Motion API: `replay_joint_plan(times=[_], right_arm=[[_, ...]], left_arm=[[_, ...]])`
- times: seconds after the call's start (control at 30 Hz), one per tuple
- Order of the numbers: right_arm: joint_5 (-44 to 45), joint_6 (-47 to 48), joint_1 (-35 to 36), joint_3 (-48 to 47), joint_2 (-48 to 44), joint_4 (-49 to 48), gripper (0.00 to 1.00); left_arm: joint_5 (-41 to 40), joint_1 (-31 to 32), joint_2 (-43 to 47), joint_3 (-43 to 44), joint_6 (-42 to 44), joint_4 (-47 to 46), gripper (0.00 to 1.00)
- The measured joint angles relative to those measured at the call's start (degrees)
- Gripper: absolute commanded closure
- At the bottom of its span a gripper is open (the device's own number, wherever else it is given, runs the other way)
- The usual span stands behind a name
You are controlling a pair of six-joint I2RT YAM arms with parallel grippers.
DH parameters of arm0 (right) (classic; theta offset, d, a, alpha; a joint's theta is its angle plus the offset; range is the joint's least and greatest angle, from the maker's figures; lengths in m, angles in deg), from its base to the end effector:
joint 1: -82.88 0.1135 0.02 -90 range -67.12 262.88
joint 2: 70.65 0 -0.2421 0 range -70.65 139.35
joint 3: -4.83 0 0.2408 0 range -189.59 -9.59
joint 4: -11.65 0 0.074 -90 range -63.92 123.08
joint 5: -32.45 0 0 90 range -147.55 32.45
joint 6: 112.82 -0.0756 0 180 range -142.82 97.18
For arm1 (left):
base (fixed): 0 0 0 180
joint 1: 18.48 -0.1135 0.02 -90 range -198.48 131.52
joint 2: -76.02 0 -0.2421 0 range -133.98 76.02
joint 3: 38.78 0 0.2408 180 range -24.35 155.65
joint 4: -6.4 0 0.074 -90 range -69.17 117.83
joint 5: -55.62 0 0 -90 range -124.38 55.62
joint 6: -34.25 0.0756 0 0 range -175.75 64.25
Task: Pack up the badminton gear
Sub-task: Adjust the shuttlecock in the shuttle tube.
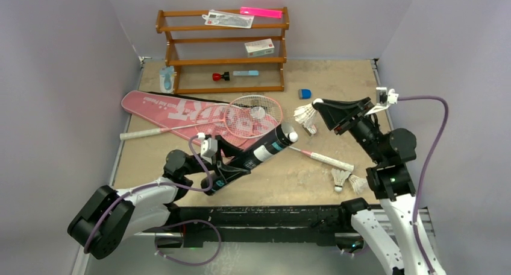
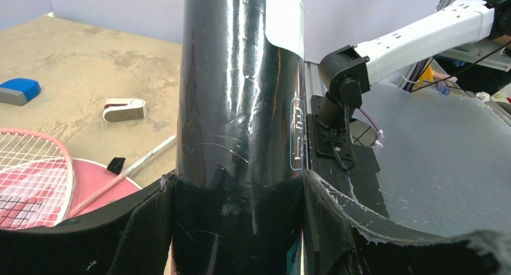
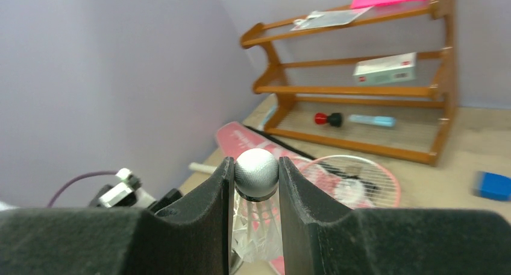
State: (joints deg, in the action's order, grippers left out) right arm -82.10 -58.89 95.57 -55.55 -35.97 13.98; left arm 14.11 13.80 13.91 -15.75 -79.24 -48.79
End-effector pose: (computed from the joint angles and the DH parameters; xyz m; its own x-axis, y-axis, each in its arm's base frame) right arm 0.1579 0.0678 0.4123 -0.0239 0.5436 -0.8390 -0.6901 0.5982 0.4073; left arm 0.1498 -0.1616 0.2101 -0.1684 -0.2061 -0.9639 0.9760 0.1024 -0.1924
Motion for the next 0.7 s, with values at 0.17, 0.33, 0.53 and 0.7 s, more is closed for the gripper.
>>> replay_joint_plan(times=[0.17,0.33,0.53,0.7], right_arm=[[6.5,8.8,0.0,-4.2,-1.3,11.5,1.0],[6.9,15.5,0.0,-7.4,1.5,22.5,1.0],[-1.8,22.2,0.2,-8.9,4.9,31.2,1.0],[-6.1,25.0,1.0,-10.6,5.5,37.3,1.0]], left_arm=[[-0.1,0.0,2.5,0.0,1.9,4.0,0.47],[-0.5,0.0,6.2,0.0,4.3,8.3,0.47],[-0.7,0.0,7.2,0.6,7.1,13.4,0.47],[-1.4,0.0,7.2,0.6,8.1,15.1,0.47]])
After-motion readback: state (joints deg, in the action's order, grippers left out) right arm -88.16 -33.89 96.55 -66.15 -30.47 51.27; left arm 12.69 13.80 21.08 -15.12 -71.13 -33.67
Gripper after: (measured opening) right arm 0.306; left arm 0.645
